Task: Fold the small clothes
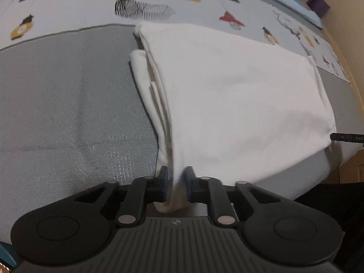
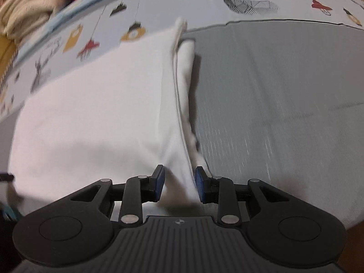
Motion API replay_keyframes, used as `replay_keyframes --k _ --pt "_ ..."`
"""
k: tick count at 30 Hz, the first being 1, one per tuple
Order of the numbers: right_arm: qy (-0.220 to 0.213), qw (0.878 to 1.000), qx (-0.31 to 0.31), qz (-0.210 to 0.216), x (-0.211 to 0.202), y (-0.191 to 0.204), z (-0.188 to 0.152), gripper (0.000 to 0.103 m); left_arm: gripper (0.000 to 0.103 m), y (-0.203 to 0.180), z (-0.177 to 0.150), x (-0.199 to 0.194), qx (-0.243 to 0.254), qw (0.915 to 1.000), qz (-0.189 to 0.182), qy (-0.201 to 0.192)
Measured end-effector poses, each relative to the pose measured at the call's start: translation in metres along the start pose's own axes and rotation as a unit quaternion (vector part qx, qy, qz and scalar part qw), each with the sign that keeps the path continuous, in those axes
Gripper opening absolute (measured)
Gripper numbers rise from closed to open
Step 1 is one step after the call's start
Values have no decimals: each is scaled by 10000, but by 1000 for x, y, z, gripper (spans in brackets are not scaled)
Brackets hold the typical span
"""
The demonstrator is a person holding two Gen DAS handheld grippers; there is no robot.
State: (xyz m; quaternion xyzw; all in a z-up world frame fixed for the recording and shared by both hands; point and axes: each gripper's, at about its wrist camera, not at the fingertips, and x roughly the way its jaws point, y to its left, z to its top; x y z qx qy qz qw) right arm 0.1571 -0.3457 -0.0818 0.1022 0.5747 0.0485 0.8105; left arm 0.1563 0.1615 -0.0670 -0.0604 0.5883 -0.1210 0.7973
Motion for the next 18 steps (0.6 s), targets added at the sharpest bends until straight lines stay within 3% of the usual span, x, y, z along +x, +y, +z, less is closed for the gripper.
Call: replay_keyframes --k 2,5,7,10,12,14,17,18 --pt "-101 9999 -59 -64 -4 0 -4 4 3 4 -4 -13 -90 9996 -86 -272" --pt "-672 9965 422 275 -29 -11 -6 3 3 18 -10 -40 -611 9929 -533 -868" --pt "-946 9909 841 452 -42 -21 -9 3 3 25 -14 -35 -737 9943 -411 -655" --pt "-622 9940 874 223 -32 -23 -12 3 3 16 -18 -9 -317 9993 -164 101" --pt "-151 9986 508 -45 -16 -11 -16 4 4 12 -21 1 -114 9994 -16 333" --pt "43 9990 258 -364 -7 -4 -17 7 9 15 -18 -4 -197 9997 -130 112" --pt "-344 9984 226 -398 -15 -2 -10 34 35 31 -6 -19 -695 9955 -473 -445" --pt "-532 9975 295 -358 -19 -3 -7 39 39 37 -2 -21 -878 9933 -519 -552"
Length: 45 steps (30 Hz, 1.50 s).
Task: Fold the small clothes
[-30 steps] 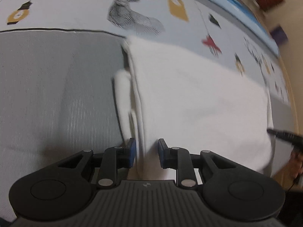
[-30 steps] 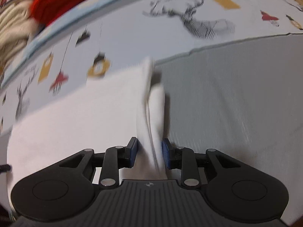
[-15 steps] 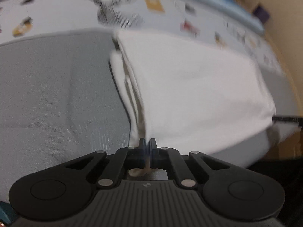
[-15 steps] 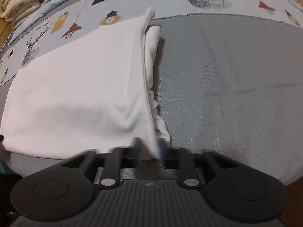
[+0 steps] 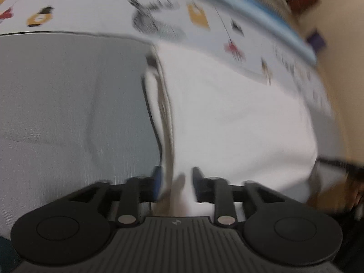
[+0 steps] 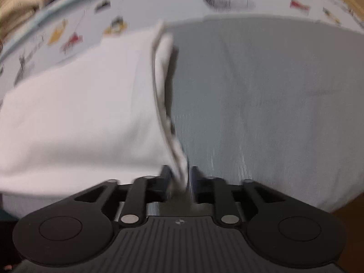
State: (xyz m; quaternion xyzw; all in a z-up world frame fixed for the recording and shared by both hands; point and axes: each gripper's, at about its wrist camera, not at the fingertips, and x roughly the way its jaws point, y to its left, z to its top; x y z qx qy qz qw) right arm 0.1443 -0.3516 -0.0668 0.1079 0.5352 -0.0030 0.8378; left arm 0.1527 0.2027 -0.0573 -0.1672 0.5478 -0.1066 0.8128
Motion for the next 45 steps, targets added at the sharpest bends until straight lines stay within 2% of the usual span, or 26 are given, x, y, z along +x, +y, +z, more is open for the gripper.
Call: replay_keyframes --k 2,4,7,9,11,16,18,19,20,21,23,25,27,29,31,32,33,34,35,37,40,43,45 --pt "-295 9992 243 76 -4 -6 8 48 42 8 10 4 -303 9995 -21 -69" --pt "-368 9978 507 228 -1 -9 16 49 44 13 20 11 -531 9986 -24 -36" --pt "-239 9970 637 383 16 -5 28 49 47 13 37 24 -679 9977 -60 31" --pt "-134 9978 588 291 29 1 35 51 52 11 46 35 -764 9970 -96 65" --pt "-37 9973 659 317 38 2 39 53 52 8 54 46 -863 9962 -76 129" --pt "111 9970 715 270 53 10 45 53 52 4 66 76 -845 9951 296 418" --pt "165 9970 728 221 58 13 47 53 52 4 69 83 -783 9956 290 421" --pt "181 9969 739 223 59 13 47 53 51 2 70 84 -714 9963 279 381" --pt "180 9967 744 262 60 14 48 44 40 1 72 85 -641 9969 289 345" --pt "178 9965 735 351 60 15 49 36 22 0 72 84 -579 9974 269 334" --pt "118 9973 631 359 59 19 51 28 11 -2 73 81 -448 9983 273 235" --pt "35 9972 627 399 56 20 52 16 11 -7 75 69 -309 9991 270 -58" --pt "-223 9949 824 532 49 19 56 13 11 -8 79 50 -306 9978 159 -559" --pt "-517 9922 894 703 43 21 60 13 11 -5 81 38 -410 9951 67 -900" --pt "-755 9916 739 742 40 31 62 14 16 -3 81 32 -464 9930 194 -1068" --pt "-723 9928 676 677 42 35 63 17 30 0 81 31 -531 9926 245 -1068" --pt "-568 9951 639 503 47 38 62 18 51 4 79 33 -633 9933 144 -955" --pt "-424 9965 638 333 50 37 61 26 59 8 77 36 -731 9944 -12 -760" --pt "-319 9971 659 217 54 36 59 39 68 10 73 43 -784 9956 -114 -507" --pt "-240 9965 757 260 55 33 57 52 68 10 67 56 -674 9977 -18 -47" --pt "-105 9973 628 357 59 35 55 53 66 8 60 72 -359 9980 318 408" --pt "70 9980 495 387 63 35 49 52 65 9 57 77 -312 9980 349 418" --pt "66 9982 421 411 61 35 47 50 47 11 56 77 -384 9981 341 353"
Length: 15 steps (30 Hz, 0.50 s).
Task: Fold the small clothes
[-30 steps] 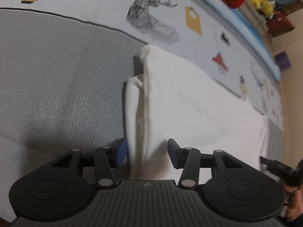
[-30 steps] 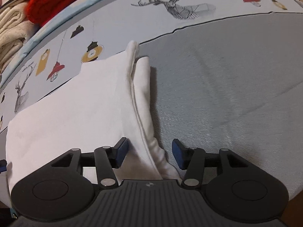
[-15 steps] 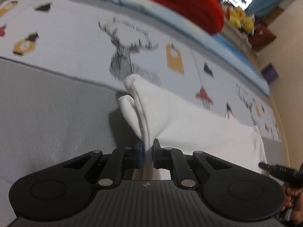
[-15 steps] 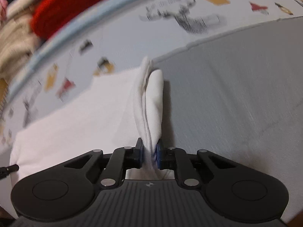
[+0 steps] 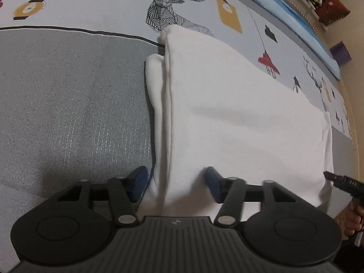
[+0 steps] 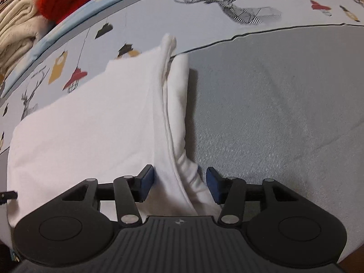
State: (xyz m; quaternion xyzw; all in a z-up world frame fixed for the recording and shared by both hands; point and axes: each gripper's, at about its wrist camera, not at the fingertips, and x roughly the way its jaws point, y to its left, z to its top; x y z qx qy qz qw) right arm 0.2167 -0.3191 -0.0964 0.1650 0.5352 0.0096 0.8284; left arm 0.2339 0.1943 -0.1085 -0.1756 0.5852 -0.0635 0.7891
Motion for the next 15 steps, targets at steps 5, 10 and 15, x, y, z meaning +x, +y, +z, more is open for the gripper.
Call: replay_keyframes --k 5,10,15 --pt "-202 9998 8 30 -15 2 -2 43 28 -8 -1 1 226 9997 17 -59" --pt "-1003 9934 -563 -6 -67 13 8 43 14 -9 -4 -12 283 9992 -164 -251" --pt "-1925 9786 -725 83 -110 13 0 43 14 -5 -11 -34 281 9983 176 -489"
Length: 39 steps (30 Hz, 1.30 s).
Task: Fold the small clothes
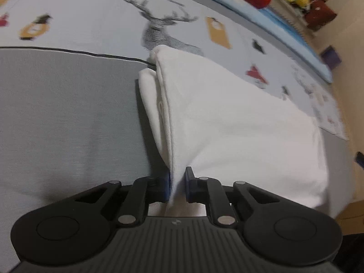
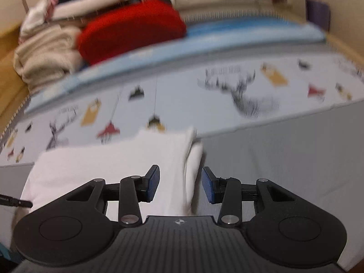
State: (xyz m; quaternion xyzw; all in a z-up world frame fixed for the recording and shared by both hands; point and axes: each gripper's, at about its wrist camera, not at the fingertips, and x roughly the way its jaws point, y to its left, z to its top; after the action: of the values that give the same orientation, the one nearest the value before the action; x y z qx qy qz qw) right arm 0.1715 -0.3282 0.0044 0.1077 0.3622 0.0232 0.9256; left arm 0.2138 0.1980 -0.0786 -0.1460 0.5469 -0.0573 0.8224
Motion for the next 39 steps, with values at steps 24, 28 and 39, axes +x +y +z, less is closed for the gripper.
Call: replay_keyframes --k 24,28,39 --pt "261 9989 315 -247 18 -12 -20 42 13 -170 24 -13 187 9814 -1890 -284" --pt "316 9988 307 -231 20 -11 -19 42 14 -235 17 18 322 9737 -2256 -59" --pt "530 9970 510 260 40 9 -16 43 24 -213 20 20 228 9798 -1984 46"
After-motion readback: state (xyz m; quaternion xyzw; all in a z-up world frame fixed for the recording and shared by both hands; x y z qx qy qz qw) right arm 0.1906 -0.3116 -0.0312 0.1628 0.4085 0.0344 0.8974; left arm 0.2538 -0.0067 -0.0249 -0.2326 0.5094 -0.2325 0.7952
